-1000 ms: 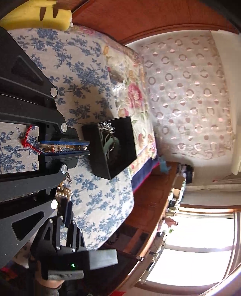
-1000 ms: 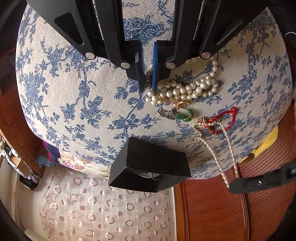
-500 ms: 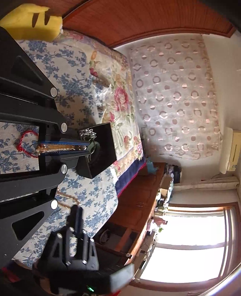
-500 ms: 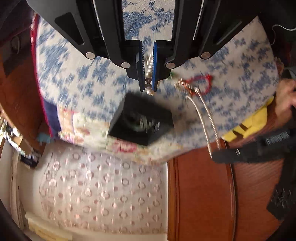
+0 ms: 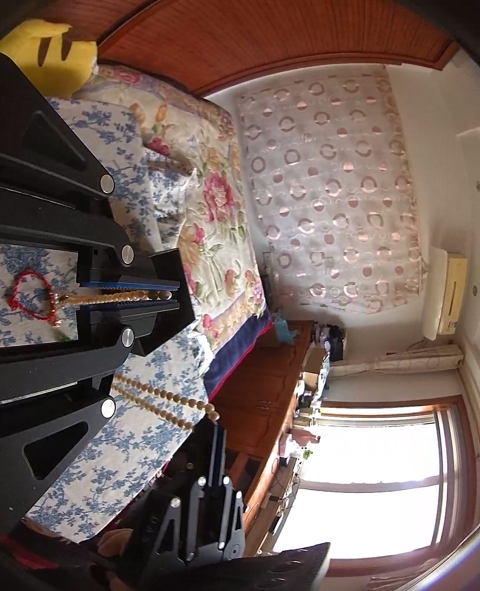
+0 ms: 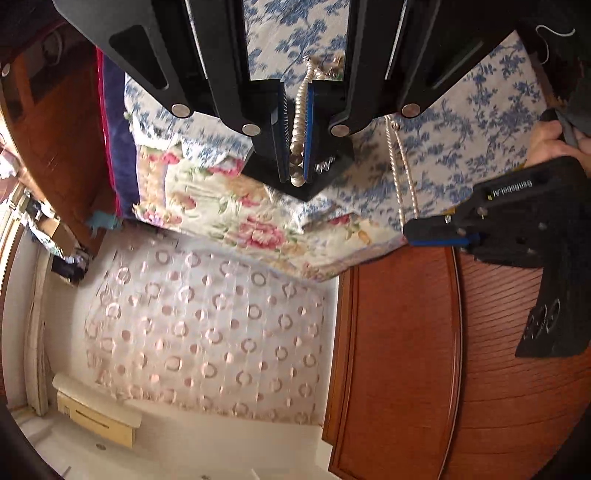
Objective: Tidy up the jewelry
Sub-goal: 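Lift both pearl necklaces and carry them over the black box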
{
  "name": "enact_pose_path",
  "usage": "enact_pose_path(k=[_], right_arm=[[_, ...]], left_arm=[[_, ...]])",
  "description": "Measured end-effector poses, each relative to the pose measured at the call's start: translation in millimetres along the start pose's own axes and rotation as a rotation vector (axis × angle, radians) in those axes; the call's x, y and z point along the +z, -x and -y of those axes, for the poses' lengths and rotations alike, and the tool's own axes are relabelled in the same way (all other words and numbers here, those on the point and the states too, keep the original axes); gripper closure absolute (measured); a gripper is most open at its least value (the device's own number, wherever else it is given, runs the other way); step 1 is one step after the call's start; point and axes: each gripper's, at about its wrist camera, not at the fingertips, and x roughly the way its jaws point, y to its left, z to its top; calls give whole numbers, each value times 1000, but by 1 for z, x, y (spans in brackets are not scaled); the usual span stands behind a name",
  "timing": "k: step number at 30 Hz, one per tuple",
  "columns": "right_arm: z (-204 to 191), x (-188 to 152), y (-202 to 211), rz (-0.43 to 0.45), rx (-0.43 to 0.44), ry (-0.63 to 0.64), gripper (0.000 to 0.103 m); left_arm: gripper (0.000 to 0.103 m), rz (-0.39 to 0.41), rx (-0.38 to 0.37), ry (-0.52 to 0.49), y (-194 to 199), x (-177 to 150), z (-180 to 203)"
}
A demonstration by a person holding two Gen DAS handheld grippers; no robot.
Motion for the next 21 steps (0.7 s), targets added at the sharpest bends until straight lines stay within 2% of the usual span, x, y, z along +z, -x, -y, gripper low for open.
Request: enact_pose_path(k=[9,21], right_arm=[[24,35,-5,71,7,-8,95],[57,74,-36,109,31,-12,95]], left_arm=[[99,24,-21,7,-9,29,-6],[99,51,-26,4,-37,79,-17]])
